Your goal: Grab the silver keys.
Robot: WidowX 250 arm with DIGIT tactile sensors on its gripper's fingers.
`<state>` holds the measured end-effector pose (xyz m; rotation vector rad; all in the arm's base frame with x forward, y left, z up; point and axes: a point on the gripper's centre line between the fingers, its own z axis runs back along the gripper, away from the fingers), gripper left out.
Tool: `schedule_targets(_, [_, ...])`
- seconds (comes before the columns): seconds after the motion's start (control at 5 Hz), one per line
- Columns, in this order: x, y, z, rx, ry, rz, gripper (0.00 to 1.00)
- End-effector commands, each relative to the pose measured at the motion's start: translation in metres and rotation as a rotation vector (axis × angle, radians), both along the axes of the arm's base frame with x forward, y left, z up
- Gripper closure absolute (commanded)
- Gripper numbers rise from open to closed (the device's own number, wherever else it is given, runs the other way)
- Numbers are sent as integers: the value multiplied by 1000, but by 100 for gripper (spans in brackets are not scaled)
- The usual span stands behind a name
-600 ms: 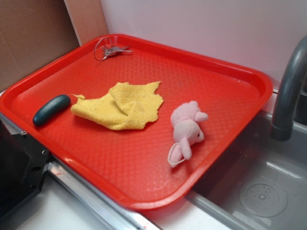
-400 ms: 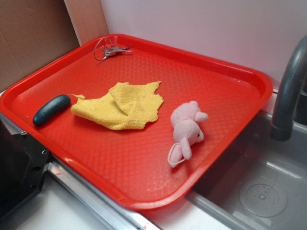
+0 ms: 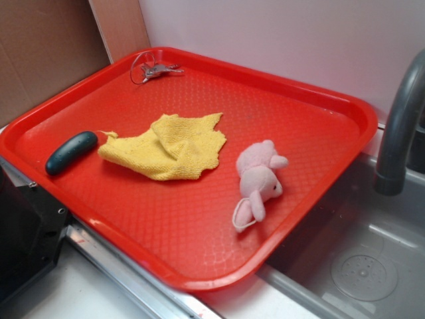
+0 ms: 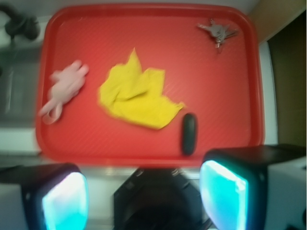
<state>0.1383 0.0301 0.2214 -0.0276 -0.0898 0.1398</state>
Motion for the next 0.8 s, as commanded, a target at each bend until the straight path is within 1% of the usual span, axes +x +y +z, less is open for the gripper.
schedule_targets(0.0, [44,80,-41,-38,-72,25,0])
schedule_targets(0.2, [84,73,-63,-23,-114,-56,0])
schedule_targets(0.4, [107,58,-66,44,-179,-109,0])
schedule_targets(0.6, [119,69,-68,122,-194,-148,0])
